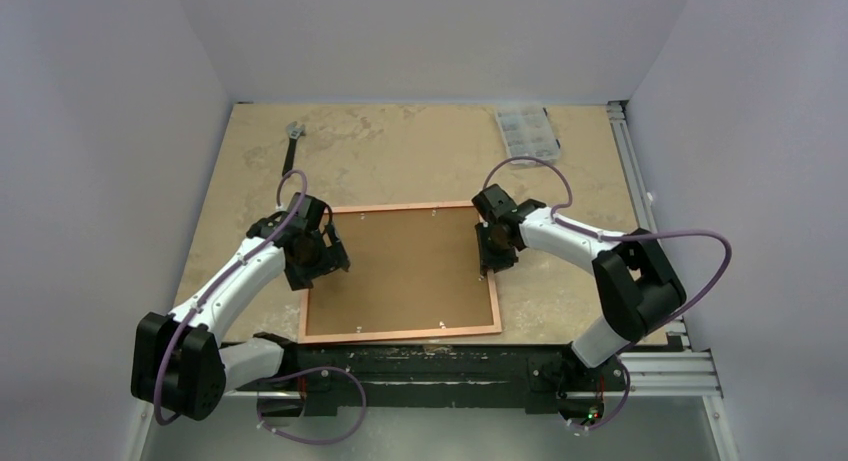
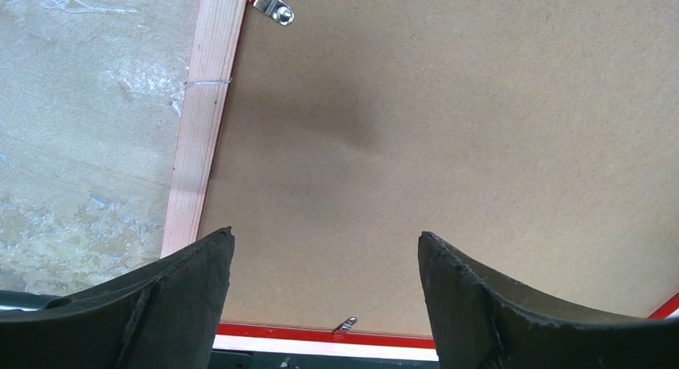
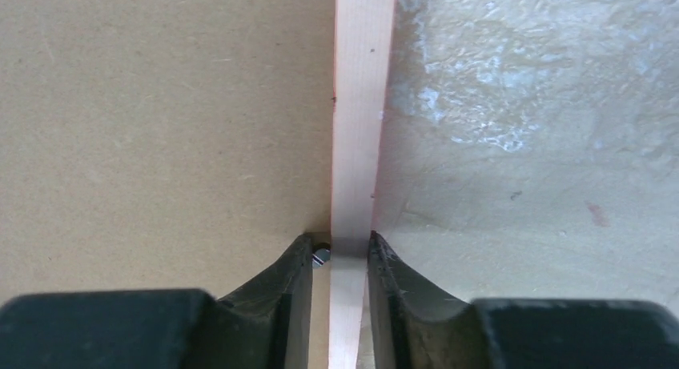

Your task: Put the photo into the frame

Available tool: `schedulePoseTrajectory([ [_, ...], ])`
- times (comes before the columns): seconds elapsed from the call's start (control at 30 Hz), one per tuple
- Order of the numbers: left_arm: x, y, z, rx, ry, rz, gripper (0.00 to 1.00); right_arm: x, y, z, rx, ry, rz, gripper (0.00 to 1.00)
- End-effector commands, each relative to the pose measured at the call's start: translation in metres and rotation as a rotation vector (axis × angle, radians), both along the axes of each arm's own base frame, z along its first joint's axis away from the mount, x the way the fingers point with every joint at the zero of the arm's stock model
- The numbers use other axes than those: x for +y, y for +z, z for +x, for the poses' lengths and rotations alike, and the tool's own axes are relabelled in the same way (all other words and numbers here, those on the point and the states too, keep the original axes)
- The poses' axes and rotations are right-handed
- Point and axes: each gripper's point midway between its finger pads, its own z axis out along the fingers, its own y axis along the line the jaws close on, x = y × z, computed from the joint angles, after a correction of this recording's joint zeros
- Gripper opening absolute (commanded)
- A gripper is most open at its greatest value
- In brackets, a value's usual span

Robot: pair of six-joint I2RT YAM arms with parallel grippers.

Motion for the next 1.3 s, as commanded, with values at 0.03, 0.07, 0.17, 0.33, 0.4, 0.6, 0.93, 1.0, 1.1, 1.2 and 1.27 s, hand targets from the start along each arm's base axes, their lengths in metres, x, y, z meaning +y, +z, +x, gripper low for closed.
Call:
schedulePoseTrajectory([
  [0.03, 0.004, 0.006, 0.004, -0.027, 0.023, 0.008, 0.82, -0.018, -0.018, -0.021, 0.07, 0.023, -0.1, 0.11],
  [0.07, 0.004, 0.005, 0.004, -0.026, 0.023, 0.007, 0.82, -0.018, -0.017, -0.02, 0.068, 0.024, -0.099, 0.07],
  [0.17, 0.004, 0.004, 0.004, -0.021, 0.023, 0.01, 0.82, -0.018, -0.016, -0.019, 0.068, 0.03, -0.099, 0.0],
  [0.33, 0.005, 0.002, 0.002, -0.018, 0.023, 0.011, 0.82, -0.013, -0.004, -0.014, 0.046, 0.039, -0.074, 0.04],
  [0.4, 0.004, 0.002, 0.003, -0.02, 0.021, 0.009, 0.82, -0.01, 0.003, -0.012, 0.032, 0.04, -0.059, 0.22],
  [0.6, 0.004, 0.003, 0.002, -0.021, 0.019, 0.007, 0.82, -0.003, 0.015, -0.009, 0.011, 0.024, -0.009, 0.58],
  [0.93, 0.004, 0.001, 0.001, -0.02, 0.012, 0.004, 0.82, -0.002, 0.001, -0.002, 0.001, 0.009, -0.026, 0.57],
  [1.0, 0.004, 0.001, 0.001, -0.02, 0.013, 0.006, 0.82, -0.002, -0.002, -0.003, 0.01, 0.01, -0.028, 0.53],
  [1.1, 0.005, 0.0, -0.001, -0.016, 0.012, 0.012, 0.81, -0.003, -0.002, -0.006, 0.015, 0.01, -0.028, 0.36],
  [1.2, 0.005, 0.0, -0.001, -0.017, 0.015, 0.011, 0.81, -0.006, 0.0, -0.009, 0.019, 0.014, -0.031, 0.24],
  [1.27, 0.005, 0.0, -0.001, -0.018, 0.015, 0.008, 0.81, -0.007, 0.002, -0.011, 0.02, 0.017, -0.032, 0.16],
])
